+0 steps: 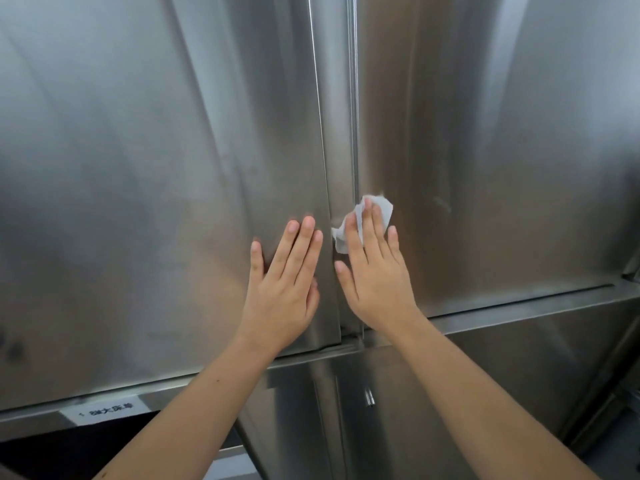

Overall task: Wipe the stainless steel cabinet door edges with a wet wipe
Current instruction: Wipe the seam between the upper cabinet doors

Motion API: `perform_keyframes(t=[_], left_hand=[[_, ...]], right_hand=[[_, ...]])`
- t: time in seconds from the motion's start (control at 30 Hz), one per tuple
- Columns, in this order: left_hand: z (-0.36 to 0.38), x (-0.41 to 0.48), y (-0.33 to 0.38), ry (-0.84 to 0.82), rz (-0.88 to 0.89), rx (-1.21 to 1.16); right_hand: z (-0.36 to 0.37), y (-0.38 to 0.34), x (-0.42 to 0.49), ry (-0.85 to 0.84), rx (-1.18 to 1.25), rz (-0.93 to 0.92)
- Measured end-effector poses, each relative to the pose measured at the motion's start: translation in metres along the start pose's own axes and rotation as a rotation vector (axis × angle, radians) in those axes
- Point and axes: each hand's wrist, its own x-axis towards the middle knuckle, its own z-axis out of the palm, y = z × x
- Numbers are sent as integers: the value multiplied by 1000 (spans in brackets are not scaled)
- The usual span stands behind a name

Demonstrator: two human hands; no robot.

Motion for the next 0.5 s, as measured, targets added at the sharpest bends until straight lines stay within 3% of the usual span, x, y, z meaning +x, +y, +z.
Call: perform_keyframes(t=[0.2, 0.5], left_hand=[[1, -1, 4, -20, -41, -50], [7, -40, 28, -157, -102, -112]], right_hand=[[1, 5, 14, 47, -6, -10], [33, 0, -75, -157, -14, 48]])
